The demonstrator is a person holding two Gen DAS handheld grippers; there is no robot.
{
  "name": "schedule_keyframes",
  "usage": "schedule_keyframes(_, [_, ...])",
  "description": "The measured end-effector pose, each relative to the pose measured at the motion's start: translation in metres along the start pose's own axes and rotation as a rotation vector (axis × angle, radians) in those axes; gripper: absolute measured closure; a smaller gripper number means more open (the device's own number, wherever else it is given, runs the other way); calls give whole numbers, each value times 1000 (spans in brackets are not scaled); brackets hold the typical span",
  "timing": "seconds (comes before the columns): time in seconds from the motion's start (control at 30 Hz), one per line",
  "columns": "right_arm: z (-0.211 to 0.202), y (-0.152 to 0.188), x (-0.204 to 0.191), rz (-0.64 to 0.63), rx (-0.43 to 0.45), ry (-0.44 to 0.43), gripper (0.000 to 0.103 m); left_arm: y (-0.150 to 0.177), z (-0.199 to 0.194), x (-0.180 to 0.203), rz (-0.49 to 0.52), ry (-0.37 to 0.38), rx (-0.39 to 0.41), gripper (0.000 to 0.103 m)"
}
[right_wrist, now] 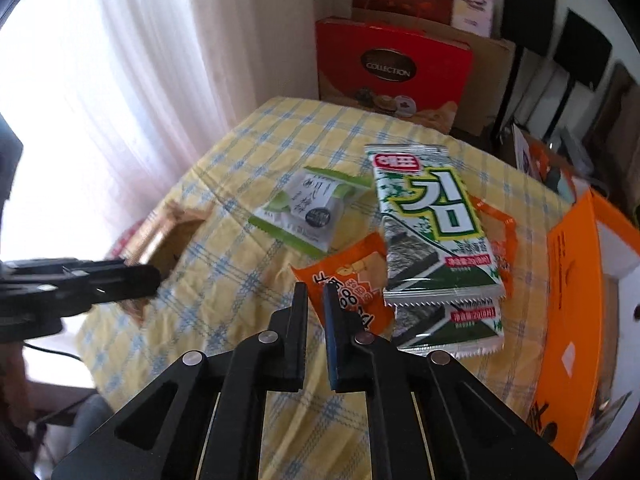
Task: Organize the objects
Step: 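Hold the wafer packet in the left tool while the right tool reaches toward the orange snack packet, then grasp the orange snack packet with the right tool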
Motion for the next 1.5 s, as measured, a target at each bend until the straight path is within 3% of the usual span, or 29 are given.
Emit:
schedule_keyframes(0.27, [-16, 12, 21, 50, -7, -7, 97, 3, 0, 11, 16, 9, -4, 81])
schedule_keyframes(0.37, [-16, 18, 29, 154, -27, -86, 90, 3, 0, 13, 16, 9, -3, 81])
schedule_keyframes(0.43, [-13, 22, 31, 230, -45, -124, 57, 3, 1, 13, 15, 9, -5, 81])
schedule_keyframes(0.5, [-11, 21, 31, 286, -56, -149, 43, 3, 1, 13, 15, 9, -6, 81])
schedule_keyframes(0.87, [6, 17, 24, 508, -103, -163, 39, -1, -3, 5, 0, 14, 4, 81])
schedule_keyframes(1.0, [10, 21, 28, 609, -100, -130, 32, -2, -4, 3, -4, 20, 3, 81])
schedule_keyframes(1.27, [7, 29, 29, 628, -115, -42, 27, -2, -7, 3, -1, 38, -1, 81])
schedule_keyframes(1.5, [19, 17, 27, 666, -127, 22, 16, -1, -7, 2, -4, 52, -7, 81])
Point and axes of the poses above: each gripper's, at about its wrist camera, not at the fingertips, and z roughly the way its jaws point, x to its right, y to its underside, the point moved 5 cm from there along z, roughly the way its jaws point, and after that the axes turned 15 degrees about -z, right-handed, at the moved point
